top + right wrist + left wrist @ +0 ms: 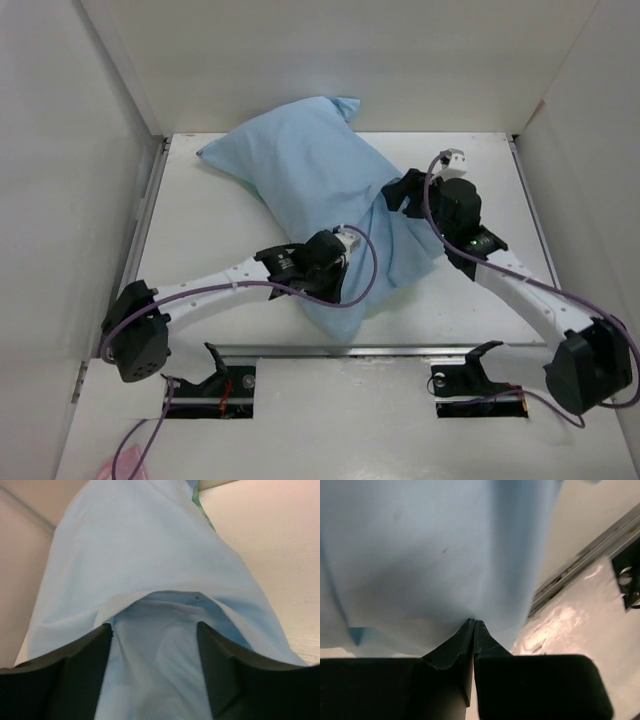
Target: Put the pillow into the pillowcase
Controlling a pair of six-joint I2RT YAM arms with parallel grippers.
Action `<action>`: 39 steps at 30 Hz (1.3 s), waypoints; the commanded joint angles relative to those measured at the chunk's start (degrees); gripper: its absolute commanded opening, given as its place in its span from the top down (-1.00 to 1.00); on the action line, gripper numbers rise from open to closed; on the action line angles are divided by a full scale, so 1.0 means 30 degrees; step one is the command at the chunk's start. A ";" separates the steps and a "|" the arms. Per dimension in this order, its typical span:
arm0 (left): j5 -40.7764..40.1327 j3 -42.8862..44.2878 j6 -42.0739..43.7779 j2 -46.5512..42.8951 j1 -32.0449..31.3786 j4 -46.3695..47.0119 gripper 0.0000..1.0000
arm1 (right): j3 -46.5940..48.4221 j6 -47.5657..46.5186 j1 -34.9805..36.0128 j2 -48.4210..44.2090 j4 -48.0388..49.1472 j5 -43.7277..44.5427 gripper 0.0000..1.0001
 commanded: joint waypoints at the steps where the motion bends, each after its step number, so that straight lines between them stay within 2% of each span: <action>1: 0.1243 -0.0508 -0.1546 -0.0014 0.0005 0.0187 1.00 | 0.1216 -0.1625 0.0055 -0.1896 -0.3738 -0.0591 -0.57; 2: 0.1243 -0.0508 -0.1546 -0.0014 0.0005 0.0187 1.00 | 0.1740 -0.2121 0.0055 -0.2538 -0.6156 -0.0800 -0.62; 6: -0.0450 0.1098 -0.1546 -0.1885 -0.0170 -0.0807 0.67 | 0.2710 -0.3621 0.0055 -0.4208 -1.0181 -0.1039 -0.78; 7: -0.0862 0.1335 -0.1546 -0.2585 -0.0170 -0.1041 0.40 | 0.2712 -0.3824 0.0055 -0.4417 -1.0542 -0.0746 -0.78; 8: -0.1418 0.1540 -0.1720 -0.2853 -0.0170 -0.1652 0.24 | 0.2944 -0.3826 0.0055 -0.4593 -1.0778 0.0330 -0.78; 11: -0.4753 0.2536 -0.2538 -0.3032 -0.0170 -0.3380 0.14 | 0.3500 -0.3416 0.0055 -0.4334 -1.0956 0.2590 -0.72; 12: -0.5691 0.2713 -0.2948 -0.3032 -0.0170 -0.4547 -0.06 | 0.3938 -0.3416 0.0055 -0.4070 -1.0956 0.3641 -0.68; 13: -0.7383 0.2888 -0.3706 -0.2800 -0.0170 -0.5052 -0.15 | 0.4146 -0.3416 0.0055 -0.3314 -1.0956 0.4115 -0.65; 16: -0.8831 0.2890 -0.3919 -0.1483 0.0005 -0.5089 -0.15 | 0.5025 -0.3416 -0.0148 -0.1382 -1.0956 0.5380 -0.58; 18: -0.9070 0.3502 -0.3219 0.0063 0.0005 -0.4299 -0.15 | 0.5203 -0.3765 -0.0353 -0.0527 -1.0490 0.5206 -0.50; 22: -1.0208 0.5143 -0.2512 0.2322 0.0005 -0.3387 -0.02 | 0.5613 -0.4761 -0.0355 0.0794 -0.9405 0.5172 -0.35; 24: -1.0941 0.6223 -0.2512 0.2913 0.0210 -0.3387 0.10 | 0.5787 -0.4763 -0.0590 0.1291 -0.8966 0.5175 -0.35; 25: -1.1844 0.6636 -0.2512 0.3293 0.0558 -0.3387 0.19 | 0.5614 -0.4763 -0.0764 0.1816 -0.7630 0.5436 -0.09; 26: -1.1853 0.6640 -0.2512 0.3296 0.0562 -0.3387 0.19 | 0.5613 -0.4763 -0.0766 0.1821 -0.7617 0.5438 -0.09; 28: -1.2320 0.6814 -0.2688 0.3297 0.0796 -0.3184 0.24 | 0.5613 -0.4763 -0.0940 0.2374 -0.7179 0.5438 0.06; 30: -1.2322 0.6992 -0.2485 0.3472 0.0972 -0.2657 0.29 | 0.5787 -0.4763 -0.1173 0.2553 -0.6913 0.5438 0.36; 31: -1.2322 0.6992 -0.2309 0.3878 0.1146 -0.2481 0.52 | 0.5789 -0.4763 -0.1350 0.2814 -0.6913 0.5438 0.51; 32: -1.2322 0.7253 -0.2307 0.4085 0.1148 -0.2479 0.64 | 0.5789 -0.4966 -0.1351 0.2817 -0.6739 0.5438 0.71; 33: -1.2496 0.7255 -0.2307 0.4262 0.1148 -0.2479 0.78 | 0.5789 -0.4968 -0.1352 0.2817 -0.6738 0.5699 1.00; 35: -1.2497 0.7255 -0.2132 0.4700 0.1148 -0.2479 1.00 | 0.5614 -0.4968 -0.1789 0.2614 -0.6738 0.5702 1.00; 37: -1.2702 0.7255 -0.2366 0.4703 0.1148 -0.2887 1.00 | 0.5349 -0.4968 -0.2084 0.1883 -0.6738 0.5702 1.00; 39: -1.2702 0.7080 -0.3095 0.4703 0.1148 -0.4081 1.00 | 0.4650 -0.4531 -0.2289 0.0716 -0.7261 0.6986 1.00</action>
